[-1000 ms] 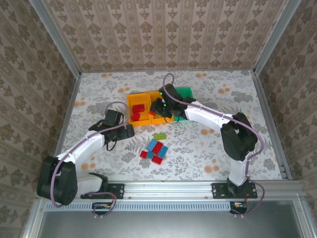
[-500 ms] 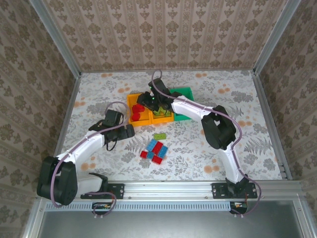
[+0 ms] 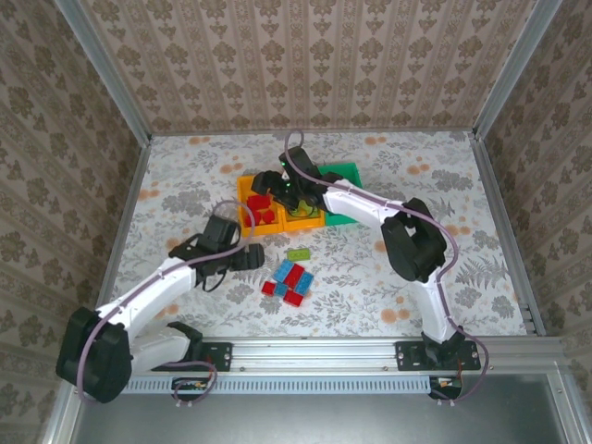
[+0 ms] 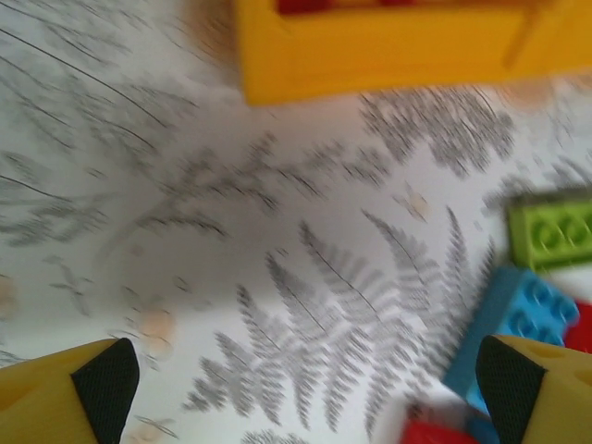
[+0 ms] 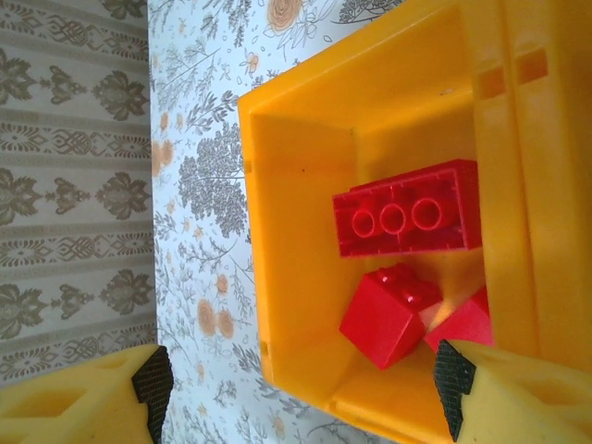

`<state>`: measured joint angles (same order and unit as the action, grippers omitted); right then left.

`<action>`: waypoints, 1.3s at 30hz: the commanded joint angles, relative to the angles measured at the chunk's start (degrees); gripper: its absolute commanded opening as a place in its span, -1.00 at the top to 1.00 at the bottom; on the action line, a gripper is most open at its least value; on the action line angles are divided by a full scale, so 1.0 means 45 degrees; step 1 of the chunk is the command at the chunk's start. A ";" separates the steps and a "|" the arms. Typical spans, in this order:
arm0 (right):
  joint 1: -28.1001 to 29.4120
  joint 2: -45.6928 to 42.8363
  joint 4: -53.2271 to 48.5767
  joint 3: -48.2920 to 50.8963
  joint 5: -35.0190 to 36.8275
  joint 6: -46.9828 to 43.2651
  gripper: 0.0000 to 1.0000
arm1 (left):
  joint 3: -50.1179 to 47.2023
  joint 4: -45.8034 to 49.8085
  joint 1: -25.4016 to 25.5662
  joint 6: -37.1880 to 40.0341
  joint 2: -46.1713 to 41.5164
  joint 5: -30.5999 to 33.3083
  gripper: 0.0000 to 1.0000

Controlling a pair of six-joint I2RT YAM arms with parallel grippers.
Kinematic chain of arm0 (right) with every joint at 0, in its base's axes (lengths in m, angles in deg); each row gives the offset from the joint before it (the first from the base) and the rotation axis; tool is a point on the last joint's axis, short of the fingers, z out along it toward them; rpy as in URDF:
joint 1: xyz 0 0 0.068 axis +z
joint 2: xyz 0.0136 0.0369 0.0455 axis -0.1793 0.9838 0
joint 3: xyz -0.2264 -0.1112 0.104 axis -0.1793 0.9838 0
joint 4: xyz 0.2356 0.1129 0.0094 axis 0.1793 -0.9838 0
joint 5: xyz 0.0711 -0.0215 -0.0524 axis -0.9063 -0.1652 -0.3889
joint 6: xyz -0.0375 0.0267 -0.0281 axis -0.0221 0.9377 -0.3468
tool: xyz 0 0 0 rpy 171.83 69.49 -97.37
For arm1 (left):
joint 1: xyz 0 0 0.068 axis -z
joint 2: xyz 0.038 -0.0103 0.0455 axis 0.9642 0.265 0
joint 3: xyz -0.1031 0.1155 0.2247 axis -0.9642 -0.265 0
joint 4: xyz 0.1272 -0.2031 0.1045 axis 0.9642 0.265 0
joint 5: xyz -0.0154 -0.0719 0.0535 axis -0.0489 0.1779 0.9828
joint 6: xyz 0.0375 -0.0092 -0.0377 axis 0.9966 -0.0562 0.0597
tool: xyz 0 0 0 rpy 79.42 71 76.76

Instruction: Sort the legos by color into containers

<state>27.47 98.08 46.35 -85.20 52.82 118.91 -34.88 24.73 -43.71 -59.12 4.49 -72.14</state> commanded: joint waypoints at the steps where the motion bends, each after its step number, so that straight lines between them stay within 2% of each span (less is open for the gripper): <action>1: 0.0020 -0.1218 -0.0167 0.0921 0.0124 -0.0743 -0.58 | -0.0845 0.0214 0.0631 -0.0056 -0.0698 -0.0550 -0.89; 6: -0.0249 -0.2206 -0.0282 0.2573 0.0448 -0.1005 -0.60 | -0.2021 0.0280 0.1672 -0.0565 -0.2073 -0.0563 -0.73; 12: -0.0577 -0.2969 -0.0077 0.3914 0.0721 -0.0915 -0.61 | -0.2267 0.0386 0.2642 -0.0773 -0.2749 -0.0224 -0.71; 20: -0.0704 -0.3210 -0.0114 0.4313 0.0829 -0.0903 -0.62 | -0.1733 0.0254 0.4007 -0.0789 -0.0927 0.0064 -0.65; 25: -0.0782 -0.3273 -0.0089 0.4492 0.0829 -0.0867 -0.62 | -0.1566 -0.0065 0.4468 -0.0824 -0.0126 0.0248 -0.66; 39: -0.1132 -0.3390 0.0119 0.4879 0.0695 -0.0699 -0.63 | -0.0608 -0.0437 0.4599 -0.0913 0.2010 0.0806 -0.70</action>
<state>22.88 85.43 46.35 -64.30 55.62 115.98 -39.15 22.90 -23.37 -62.26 11.92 -70.26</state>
